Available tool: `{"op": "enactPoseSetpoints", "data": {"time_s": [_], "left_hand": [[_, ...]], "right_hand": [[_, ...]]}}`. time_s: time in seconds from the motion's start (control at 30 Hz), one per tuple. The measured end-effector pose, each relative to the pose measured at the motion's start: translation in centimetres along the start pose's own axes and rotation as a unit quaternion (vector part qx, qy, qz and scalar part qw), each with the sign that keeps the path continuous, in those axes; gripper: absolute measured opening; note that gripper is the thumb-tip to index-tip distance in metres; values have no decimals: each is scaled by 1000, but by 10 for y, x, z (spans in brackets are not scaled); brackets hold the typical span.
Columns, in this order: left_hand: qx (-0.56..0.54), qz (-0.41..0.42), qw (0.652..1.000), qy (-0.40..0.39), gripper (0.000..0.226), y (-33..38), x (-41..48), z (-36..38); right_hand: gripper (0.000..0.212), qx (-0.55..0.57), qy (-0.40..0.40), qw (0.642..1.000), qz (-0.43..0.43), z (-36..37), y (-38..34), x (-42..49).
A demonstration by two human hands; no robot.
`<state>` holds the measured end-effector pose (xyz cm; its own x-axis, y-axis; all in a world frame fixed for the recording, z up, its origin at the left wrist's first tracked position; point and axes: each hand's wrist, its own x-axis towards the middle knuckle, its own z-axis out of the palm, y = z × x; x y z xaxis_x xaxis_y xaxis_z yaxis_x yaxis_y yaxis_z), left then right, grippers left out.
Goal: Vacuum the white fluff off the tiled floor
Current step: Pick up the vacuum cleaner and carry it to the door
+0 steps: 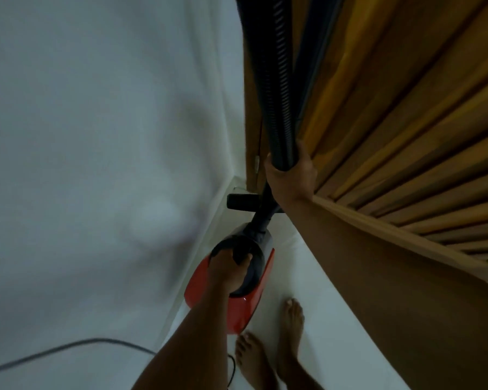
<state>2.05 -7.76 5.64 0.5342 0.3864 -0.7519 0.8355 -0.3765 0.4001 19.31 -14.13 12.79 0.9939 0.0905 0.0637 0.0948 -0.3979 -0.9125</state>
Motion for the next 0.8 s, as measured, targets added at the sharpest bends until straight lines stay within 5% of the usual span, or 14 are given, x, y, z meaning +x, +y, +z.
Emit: {"op": "enactPoseSetpoints", "data": {"time_s": [0.8], "left_hand": [[-66, -29, 996, 45, 44, -61, 207, 48]], "right_hand": [[39, 5, 30, 1000, -9, 141, 159, 40]]}}
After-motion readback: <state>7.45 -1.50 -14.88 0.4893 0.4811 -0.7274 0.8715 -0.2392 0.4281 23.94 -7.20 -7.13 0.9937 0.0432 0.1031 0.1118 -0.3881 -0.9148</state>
